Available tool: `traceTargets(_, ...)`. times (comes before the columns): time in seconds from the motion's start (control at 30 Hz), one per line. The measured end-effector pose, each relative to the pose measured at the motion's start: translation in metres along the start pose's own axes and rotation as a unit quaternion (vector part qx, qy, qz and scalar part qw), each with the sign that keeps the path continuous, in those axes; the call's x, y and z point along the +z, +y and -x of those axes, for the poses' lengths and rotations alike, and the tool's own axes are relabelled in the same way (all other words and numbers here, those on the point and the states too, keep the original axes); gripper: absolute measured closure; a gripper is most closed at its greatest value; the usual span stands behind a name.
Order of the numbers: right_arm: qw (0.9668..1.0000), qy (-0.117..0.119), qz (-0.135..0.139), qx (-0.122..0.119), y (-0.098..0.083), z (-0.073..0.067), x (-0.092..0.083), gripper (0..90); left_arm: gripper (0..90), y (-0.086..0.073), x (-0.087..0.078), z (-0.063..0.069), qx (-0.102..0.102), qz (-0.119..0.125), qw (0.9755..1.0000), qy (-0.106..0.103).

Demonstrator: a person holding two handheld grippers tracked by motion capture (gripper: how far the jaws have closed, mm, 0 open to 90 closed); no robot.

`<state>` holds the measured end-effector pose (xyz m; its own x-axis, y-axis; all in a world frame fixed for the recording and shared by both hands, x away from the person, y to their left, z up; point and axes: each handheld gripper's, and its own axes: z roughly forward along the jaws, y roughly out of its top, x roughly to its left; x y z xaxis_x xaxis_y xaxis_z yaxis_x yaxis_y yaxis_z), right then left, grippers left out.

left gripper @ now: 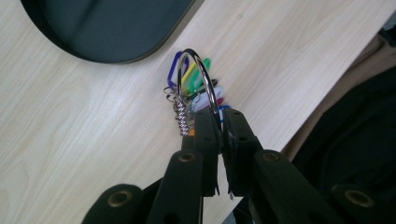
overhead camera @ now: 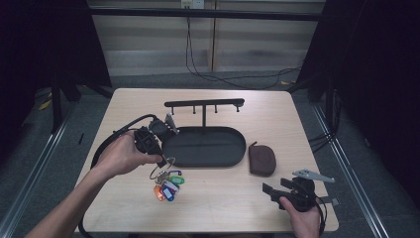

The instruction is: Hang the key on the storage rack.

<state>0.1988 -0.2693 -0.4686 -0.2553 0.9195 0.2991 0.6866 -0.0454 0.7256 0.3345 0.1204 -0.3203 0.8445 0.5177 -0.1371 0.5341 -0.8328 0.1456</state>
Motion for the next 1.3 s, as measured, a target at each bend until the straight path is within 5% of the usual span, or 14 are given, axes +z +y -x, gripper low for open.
traceTargets(0.13,1.0,-0.001,0.001,-0.001,0.0,0.0,0.0,19.7,85.5,0.002,-0.007,-0.003,0.009,-0.004,0.9999,-0.006)
traceTargets(0.53,1.0,-0.001,-0.002,0.0,0.0,0.0,0.001,19.6,85.5,0.008,-0.034,-0.004,-0.006,0.009,0.9999,0.011)
traceTargets(0.83,1.0,-0.002,-0.001,0.0,0.0,0.001,0.001,19.6,85.5,0.014,-0.054,-0.004,0.007,0.016,0.9997,0.015)
traceTargets(1.3,1.0,-0.001,-0.006,0.0,0.0,0.0,0.002,19.7,85.5,0.025,-0.064,-0.008,-0.007,0.005,0.9997,0.021)
